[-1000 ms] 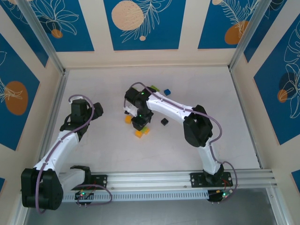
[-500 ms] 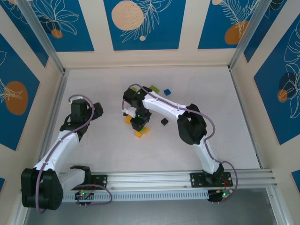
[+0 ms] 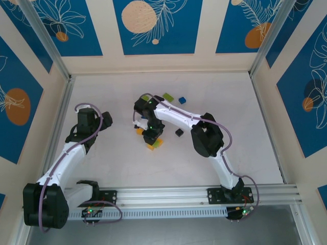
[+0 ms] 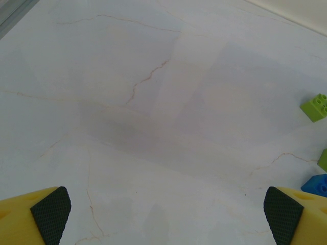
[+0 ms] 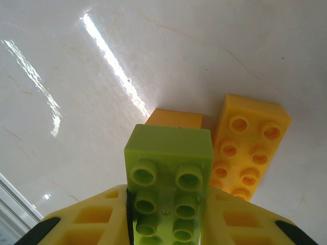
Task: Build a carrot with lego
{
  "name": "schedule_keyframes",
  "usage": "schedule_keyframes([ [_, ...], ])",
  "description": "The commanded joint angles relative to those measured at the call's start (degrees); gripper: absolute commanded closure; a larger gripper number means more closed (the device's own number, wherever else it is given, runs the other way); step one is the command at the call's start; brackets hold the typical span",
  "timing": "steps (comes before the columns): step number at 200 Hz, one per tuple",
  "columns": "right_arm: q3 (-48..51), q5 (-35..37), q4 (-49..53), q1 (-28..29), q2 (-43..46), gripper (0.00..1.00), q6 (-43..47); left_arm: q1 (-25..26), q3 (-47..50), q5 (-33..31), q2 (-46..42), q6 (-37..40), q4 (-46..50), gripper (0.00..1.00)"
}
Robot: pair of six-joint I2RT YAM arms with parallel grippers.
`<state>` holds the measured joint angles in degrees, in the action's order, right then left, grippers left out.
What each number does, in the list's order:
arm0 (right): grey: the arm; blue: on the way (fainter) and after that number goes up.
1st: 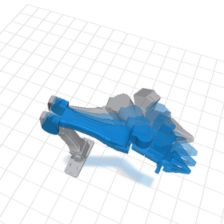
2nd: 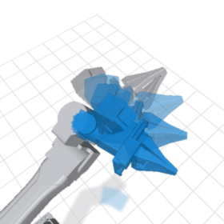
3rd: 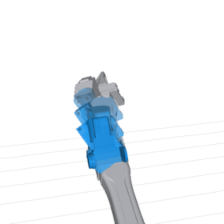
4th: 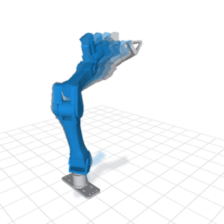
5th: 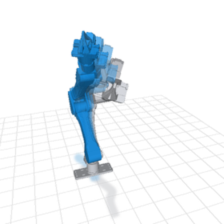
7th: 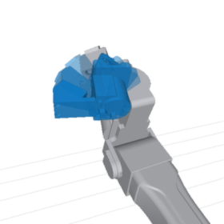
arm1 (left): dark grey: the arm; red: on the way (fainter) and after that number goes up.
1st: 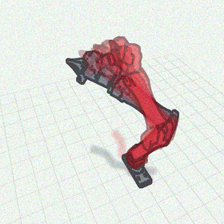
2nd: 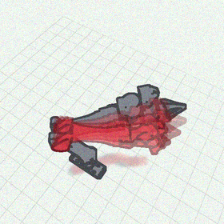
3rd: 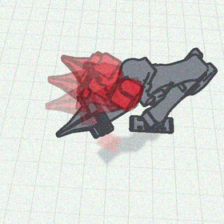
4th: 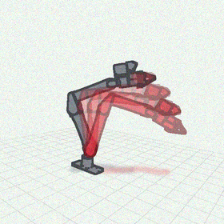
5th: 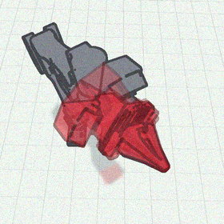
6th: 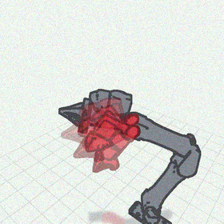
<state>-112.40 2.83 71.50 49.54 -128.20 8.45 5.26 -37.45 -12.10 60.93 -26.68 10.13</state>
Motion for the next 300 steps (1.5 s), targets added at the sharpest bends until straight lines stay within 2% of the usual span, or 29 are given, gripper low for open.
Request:
schedule_keyframes([
  [1,-1.3,-2.1,2.3,0.4,-0.9,0.68,4.3,-0.9,-1.6,-0.6,-0.4,0.1,0.7,0.0],
  [162,-2.8,-1.0,2.5,1.3,-3.9,0.67,4.9,-0.9,-1.5,-0.9,-0.2,0.1,0.5,0.0],
  [300,-0.5,4.1,4.2,3.9,-9.5,0.67,4.0,-0.9,-1.6,-0.9,-0.1,0.1,0.4,0.0],
])
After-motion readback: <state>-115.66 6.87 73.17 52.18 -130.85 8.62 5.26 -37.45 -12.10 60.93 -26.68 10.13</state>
